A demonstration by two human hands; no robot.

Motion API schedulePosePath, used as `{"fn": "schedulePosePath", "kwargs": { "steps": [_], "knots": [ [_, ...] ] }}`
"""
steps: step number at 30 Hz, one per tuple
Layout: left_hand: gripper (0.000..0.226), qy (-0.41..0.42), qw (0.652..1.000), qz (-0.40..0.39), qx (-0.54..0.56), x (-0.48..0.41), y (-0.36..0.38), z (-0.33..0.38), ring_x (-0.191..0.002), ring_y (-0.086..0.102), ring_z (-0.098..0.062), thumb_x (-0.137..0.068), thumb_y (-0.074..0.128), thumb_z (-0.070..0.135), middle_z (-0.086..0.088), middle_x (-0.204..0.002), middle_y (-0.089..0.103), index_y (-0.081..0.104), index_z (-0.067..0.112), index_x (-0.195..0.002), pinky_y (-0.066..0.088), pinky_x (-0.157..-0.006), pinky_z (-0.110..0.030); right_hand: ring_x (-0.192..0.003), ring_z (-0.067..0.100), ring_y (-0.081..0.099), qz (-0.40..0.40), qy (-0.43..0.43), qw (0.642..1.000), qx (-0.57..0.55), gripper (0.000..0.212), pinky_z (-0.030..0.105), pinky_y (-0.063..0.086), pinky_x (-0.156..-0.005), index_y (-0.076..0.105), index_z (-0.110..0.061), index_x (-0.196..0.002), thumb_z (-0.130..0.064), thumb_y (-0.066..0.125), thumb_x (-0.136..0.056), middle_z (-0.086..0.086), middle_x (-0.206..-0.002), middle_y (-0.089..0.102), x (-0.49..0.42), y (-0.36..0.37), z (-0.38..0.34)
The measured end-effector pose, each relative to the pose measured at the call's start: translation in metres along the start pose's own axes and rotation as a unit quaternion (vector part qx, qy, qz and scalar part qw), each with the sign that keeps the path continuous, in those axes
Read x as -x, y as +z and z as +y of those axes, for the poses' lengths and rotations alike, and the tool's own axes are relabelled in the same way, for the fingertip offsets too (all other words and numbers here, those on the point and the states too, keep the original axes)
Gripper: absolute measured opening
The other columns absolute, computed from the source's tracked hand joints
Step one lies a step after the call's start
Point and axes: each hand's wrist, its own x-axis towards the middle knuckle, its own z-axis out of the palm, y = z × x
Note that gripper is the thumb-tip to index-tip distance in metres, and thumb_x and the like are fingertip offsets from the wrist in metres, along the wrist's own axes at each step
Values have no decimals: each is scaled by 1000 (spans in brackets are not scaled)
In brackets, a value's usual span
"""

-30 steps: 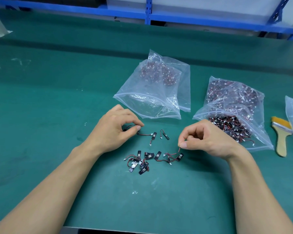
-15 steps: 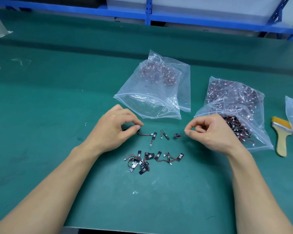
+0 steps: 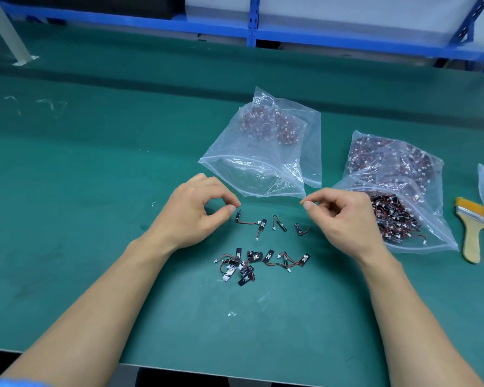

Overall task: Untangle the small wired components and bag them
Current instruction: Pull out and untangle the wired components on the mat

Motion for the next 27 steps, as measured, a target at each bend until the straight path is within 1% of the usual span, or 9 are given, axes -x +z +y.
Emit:
{"fn": "schedulePosePath", "kwargs": {
  "steps": [3, 7, 11, 13, 15, 17, 20, 24, 27],
  "knots": [
    [7, 1, 999, -31, 27, 6, -2, 6, -79, 52, -20, -82, 69, 20, 12, -83, 68, 75, 23, -84, 42, -69, -28, -47, 8, 41, -6, -51, 998, 26, 9, 15, 33, -53, 74, -17, -72, -16, 69, -80, -4, -48, 46, 7, 12, -10],
    [6, 3, 997, -66, 35, 21, -6, 9, -76, 53, -13, -81, 72, 23, 18, -69, 63, 74, 24, -86, 38, -68, -19, -51, 9, 47, -26, -108, 993, 33, 8, 20, 36, -54, 73, -17, -73, -17, 70, -81, -6, -54, 51, 21, 23, -33],
    [3, -2, 992, -124, 16, 36, -12, 6, -74, 54, -10, -77, 76, 30, 16, -64, 63, 75, 28, -79, 46, -68, -29, -56, 2, 43, -117, -155, 979, 60, 11, 30, 46, -55, 75, -24, -86, -33, 70, -83, -14, -60, 50, 43, 43, -55],
    [4, -3, 991, -137, 10, 42, -13, 7, -72, 54, -9, -76, 78, 32, 16, -63, 62, 75, 29, -76, 47, -67, -29, -60, 3, 46, -172, -159, 968, 92, 20, 31, 49, -58, 75, -30, -98, -43, 69, -84, -15, -63, 51, 51, 53, -61],
    [6, -7, 990, -140, 7, 46, -14, 7, -72, 54, -9, -77, 79, 30, 17, -64, 62, 74, 30, -75, 46, -67, -27, -65, 7, 54, -211, -155, 957, 126, 27, 33, 50, -60, 73, -36, -105, -52, 65, -86, -14, -66, 55, 54, 59, -63],
    [8, -9, 990, -138, 1, 48, -15, 7, -72, 54, -8, -79, 80, 26, 18, -64, 62, 74, 29, -75, 46, -67, -27, -66, 8, 54, -215, -154, 955, 137, 29, 34, 50, -61, 73, -37, -104, -55, 61, -85, -14, -65, 53, 55, 60, -62],
    [8, -15, 991, -133, -8, 50, -17, 6, -70, 52, -7, -79, 79, 23, 17, -63, 62, 74, 27, -73, 46, -67, -28, -60, 3, 45, -200, -150, 959, 132, 25, 33, 51, -60, 74, -35, -96, -52, 62, -82, -18, -59, 46, 55, 54, -58],
    [7, -26, 992, -122, -10, 53, -20, 4, -71, 54, -10, -77, 77, 25, 16, -63, 63, 73, 27, -72, 49, -68, -33, -59, 3, 47, -190, -135, 965, 122, 20, 33, 51, -60, 72, -34, -92, -49, 64, -82, -18, -57, 45, 59, 49, -55],
    [4, -22, 992, -127, 10, 54, -18, 7, -74, 55, -9, -78, 79, 31, 16, -66, 64, 76, 28, -79, 47, -69, -26, -59, 2, 46, -186, -137, 966, 120, 21, 33, 51, -60, 73, -33, -96, -47, 66, -81, -18, -57, 44, 60, 49, -57]
  ]
}}
